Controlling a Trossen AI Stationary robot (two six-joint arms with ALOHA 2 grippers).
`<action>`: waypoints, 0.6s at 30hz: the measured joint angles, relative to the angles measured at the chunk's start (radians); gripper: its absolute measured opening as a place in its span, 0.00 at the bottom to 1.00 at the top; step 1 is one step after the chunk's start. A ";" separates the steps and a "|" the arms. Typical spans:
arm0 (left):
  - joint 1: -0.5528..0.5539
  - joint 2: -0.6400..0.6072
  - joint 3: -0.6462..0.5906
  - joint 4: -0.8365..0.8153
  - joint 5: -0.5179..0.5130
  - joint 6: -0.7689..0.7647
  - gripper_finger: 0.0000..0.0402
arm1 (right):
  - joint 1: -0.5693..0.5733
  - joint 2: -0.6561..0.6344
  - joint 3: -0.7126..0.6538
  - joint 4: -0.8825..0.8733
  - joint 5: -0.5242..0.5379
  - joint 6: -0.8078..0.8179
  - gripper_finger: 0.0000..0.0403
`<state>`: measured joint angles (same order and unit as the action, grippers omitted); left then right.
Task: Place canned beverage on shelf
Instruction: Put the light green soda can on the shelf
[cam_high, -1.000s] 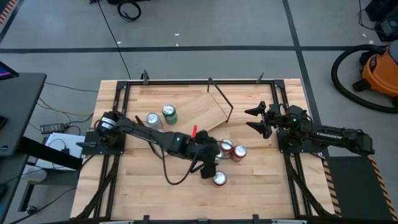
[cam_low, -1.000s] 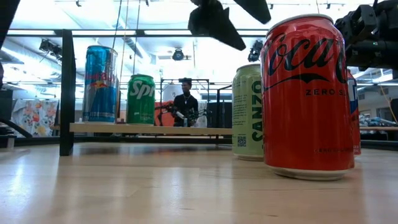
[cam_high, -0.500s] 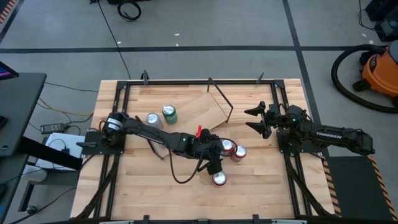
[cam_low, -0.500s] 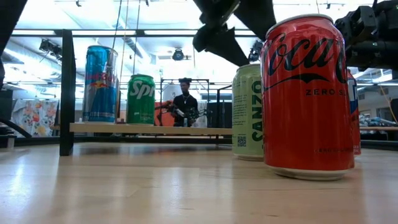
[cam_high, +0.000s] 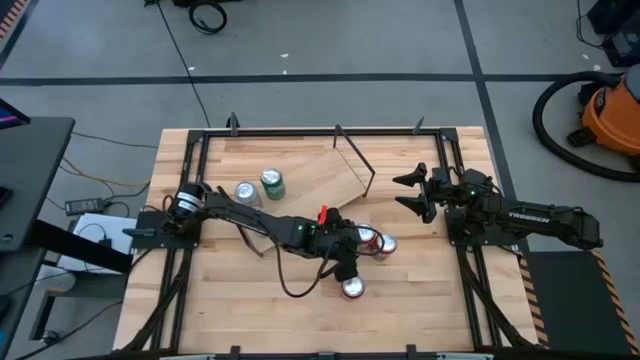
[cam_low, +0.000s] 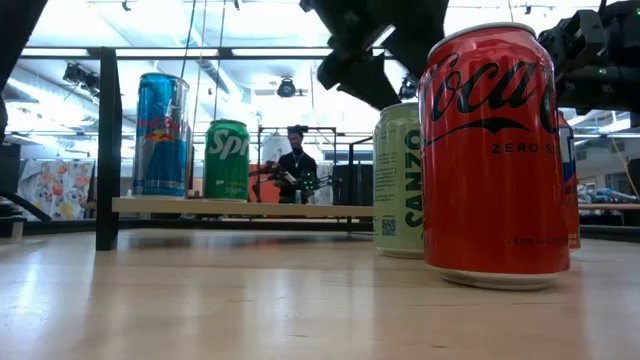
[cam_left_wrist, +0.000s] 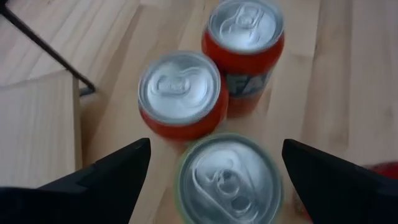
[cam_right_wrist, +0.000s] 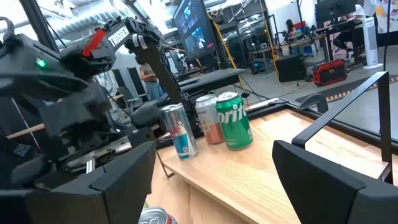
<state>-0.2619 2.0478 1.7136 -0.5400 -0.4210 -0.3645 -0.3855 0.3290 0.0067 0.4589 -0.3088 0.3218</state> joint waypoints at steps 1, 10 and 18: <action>0.000 0.001 -0.001 0.002 0.007 -0.006 0.94 | 0.000 0.000 0.000 -0.001 0.000 0.000 0.83; 0.000 0.030 -0.001 -0.032 0.016 -0.019 0.94 | 0.000 0.000 0.000 -0.003 0.000 0.000 0.83; 0.003 0.030 -0.001 -0.107 0.035 -0.018 0.94 | 0.000 0.000 0.000 -0.003 0.000 0.000 0.83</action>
<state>-0.2588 2.0773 1.7130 -0.6468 -0.3862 -0.3828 -0.3855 0.3290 0.0067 0.4563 -0.3092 0.3218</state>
